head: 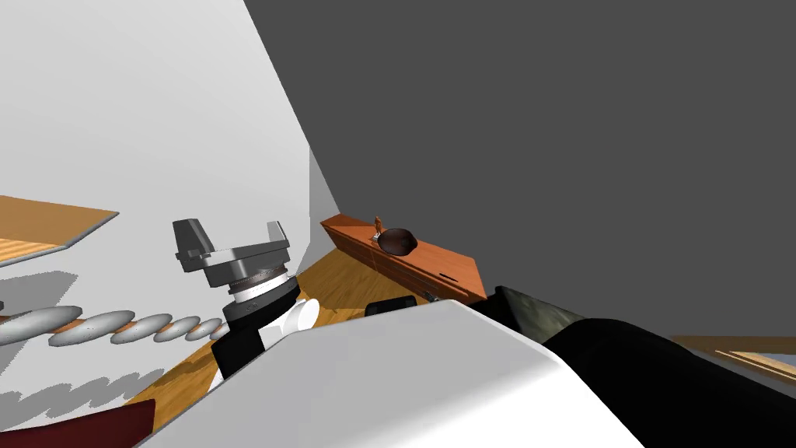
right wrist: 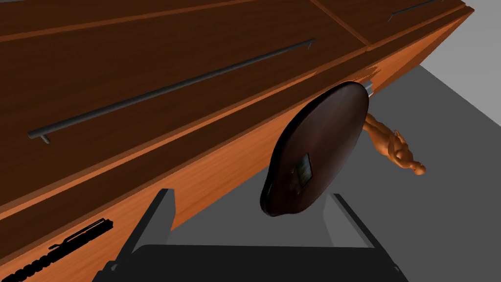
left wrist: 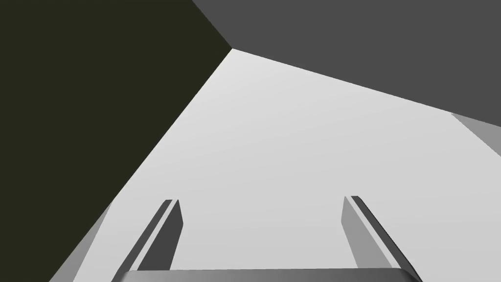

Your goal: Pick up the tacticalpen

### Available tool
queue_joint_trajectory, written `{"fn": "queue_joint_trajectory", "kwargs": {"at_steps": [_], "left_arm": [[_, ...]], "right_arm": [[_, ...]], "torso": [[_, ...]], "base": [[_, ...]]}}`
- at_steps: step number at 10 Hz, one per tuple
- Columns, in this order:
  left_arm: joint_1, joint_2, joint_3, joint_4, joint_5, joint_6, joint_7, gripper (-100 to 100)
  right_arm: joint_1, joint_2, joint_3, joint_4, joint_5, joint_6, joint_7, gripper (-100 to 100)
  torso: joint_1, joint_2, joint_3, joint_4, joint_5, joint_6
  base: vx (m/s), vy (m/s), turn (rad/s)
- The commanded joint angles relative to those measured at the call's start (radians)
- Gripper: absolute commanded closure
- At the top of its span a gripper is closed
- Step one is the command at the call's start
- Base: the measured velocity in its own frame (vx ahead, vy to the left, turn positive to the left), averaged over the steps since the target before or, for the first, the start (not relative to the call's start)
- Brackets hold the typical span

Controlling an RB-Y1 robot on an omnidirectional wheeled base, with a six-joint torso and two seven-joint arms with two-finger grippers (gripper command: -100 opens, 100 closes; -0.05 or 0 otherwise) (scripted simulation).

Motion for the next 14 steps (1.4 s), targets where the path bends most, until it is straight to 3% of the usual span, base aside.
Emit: {"fn": "queue_joint_trajectory", "kwargs": {"at_steps": [1,6,7,10,12,14], "left_arm": [[0.0,0.0,0.0,0.0,0.0,0.0,0.0,0],[0.0,0.0,0.0,0.0,0.0,0.0,0.0,0],[0.0,0.0,0.0,0.0,0.0,0.0,0.0,0],[0.0,0.0,0.0,0.0,0.0,0.0,0.0,0],[0.0,0.0,0.0,0.0,0.0,0.0,0.0,0],[0.0,0.0,0.0,0.0,0.0,0.0,0.0,0]], "right_arm": [[-0.006,-0.012,0.011,0.041,0.011,0.011,0.013,-100],[0.007,-0.081,0.067,0.175,0.084,0.065,0.095,-100],[0.007,-0.081,0.067,0.182,0.084,0.065,0.095,-100],[0.013,-0.148,0.116,0.303,0.154,0.117,0.179,-100],[0.013,-0.17,0.13,0.354,0.176,0.133,0.207,-100],[0.013,-0.17,0.13,0.354,0.176,0.133,0.207,-100]], "torso": [[0.0,0.0,0.0,0.0,0.0,0.0],[-0.001,0.0,0.0,0.0,0.0,0.001],[-0.001,0.0,0.0,0.0,0.0,0.001],[-0.001,-0.001,-0.001,0.0,0.0,0.001],[-0.002,-0.002,-0.001,0.0,0.0,0.002],[-0.001,-0.001,0.0,0.0,0.0,0.001]], "base": [[0.014,0.006,0.156],[0.018,0.009,0.24],[0.018,0.0,0.178],[0.037,-0.001,0.371],[0.031,-0.01,0.174],[0.014,-0.01,0.065]]}}
